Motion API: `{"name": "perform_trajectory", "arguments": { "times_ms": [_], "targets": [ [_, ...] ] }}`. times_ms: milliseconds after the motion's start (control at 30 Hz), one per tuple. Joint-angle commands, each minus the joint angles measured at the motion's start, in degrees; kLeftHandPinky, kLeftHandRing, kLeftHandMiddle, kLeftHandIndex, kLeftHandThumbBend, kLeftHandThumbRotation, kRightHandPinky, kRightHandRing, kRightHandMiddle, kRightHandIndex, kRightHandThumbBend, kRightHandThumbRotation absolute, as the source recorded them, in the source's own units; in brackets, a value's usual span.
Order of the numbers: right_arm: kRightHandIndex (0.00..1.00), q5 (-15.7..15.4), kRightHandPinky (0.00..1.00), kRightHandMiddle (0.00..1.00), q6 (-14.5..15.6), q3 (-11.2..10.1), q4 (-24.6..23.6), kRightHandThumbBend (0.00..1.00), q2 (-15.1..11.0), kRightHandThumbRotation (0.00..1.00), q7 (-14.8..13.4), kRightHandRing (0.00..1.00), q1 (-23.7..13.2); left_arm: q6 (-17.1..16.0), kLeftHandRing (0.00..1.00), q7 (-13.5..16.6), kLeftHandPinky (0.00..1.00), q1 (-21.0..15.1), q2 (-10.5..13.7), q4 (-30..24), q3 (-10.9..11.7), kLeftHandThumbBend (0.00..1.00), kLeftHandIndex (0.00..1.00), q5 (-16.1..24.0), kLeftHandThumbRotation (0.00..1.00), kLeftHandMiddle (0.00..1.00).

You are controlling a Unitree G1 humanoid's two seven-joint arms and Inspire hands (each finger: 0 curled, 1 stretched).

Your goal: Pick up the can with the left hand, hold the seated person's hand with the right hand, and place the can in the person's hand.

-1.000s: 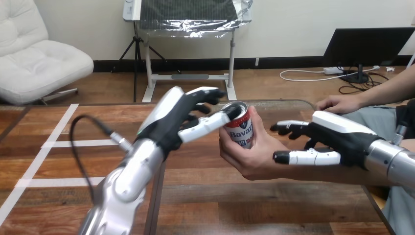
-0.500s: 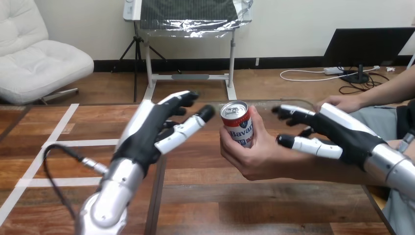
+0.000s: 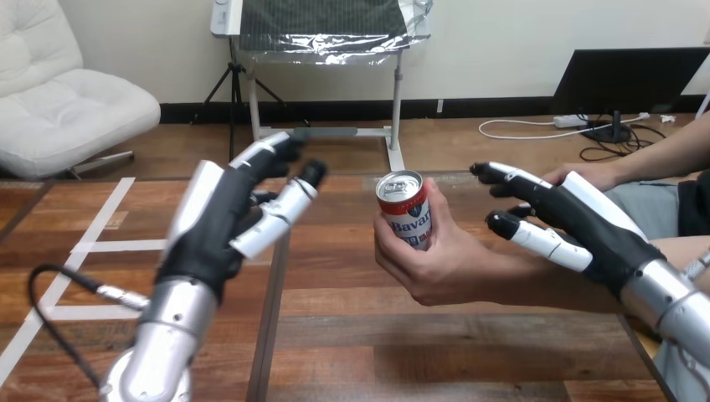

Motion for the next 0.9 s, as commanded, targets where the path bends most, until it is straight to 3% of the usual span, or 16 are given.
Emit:
{"name": "perform_trajectory", "arguments": {
  "times_ms": [0, 133, 267, 533, 667, 867],
  "targets": [
    [0.91, 3.1, 0.83, 0.91, -4.2, -2.57, -2.94, 0.96, 3.07, 1.0, -1.59, 0.91, -0.29, -0.59, 0.81, 1.54, 0.66, 0.73, -1.24, -5.67, 3.14, 0.42, 0.83, -2.57, 0.83, 0.83],
    [0.91, 4.41, 0.84, 0.91, -6.99, -3.04, -3.18, 0.94, 3.67, 1.0, -1.06, 0.91, 0.25, -0.91, 0.83, 1.38, 0.67, 2.21, -0.48, -7.51, 4.05, 0.39, 0.83, -3.18, 0.88, 0.84],
    [0.92, 6.42, 0.84, 0.91, -7.35, -3.64, -5.67, 0.95, 4.44, 1.0, -0.65, 0.91, 1.71, -1.1, 0.85, 1.35, 0.71, 4.18, -0.72, -9.92, 5.5, 0.36, 0.85, -4.83, 0.92, 0.85],
    [0.91, 9.32, 0.83, 0.91, -8.06, -4.53, -10.24, 0.95, 5.37, 1.0, -0.11, 0.9, 4.57, -2.17, 0.88, 0.94, 0.82, 7.04, -1.08, -13.27, 7.54, 0.19, 0.87, -8.85, 0.99, 0.86],
    [0.9, 11.04, 0.83, 0.91, -8.47, -4.94, -12.83, 0.95, 5.76, 1.0, 0.66, 0.9, 6.25, -1.9, 0.87, 1.11, 0.85, 8.75, -0.64, -15.63, 8.07, 0.1, 0.86, -8.96, 0.99, 0.85],
    [0.9, 13.7, 0.84, 0.9, -8.38, -5.36, -16.03, 0.94, 6.33, 1.0, 1.7, 0.9, 8.66, -2.61, 0.84, 0.98, 0.87, 10.97, -0.66, -17.99, 8.64, 0.14, 0.85, -9.72, 1.0, 0.84]
  ]
}}
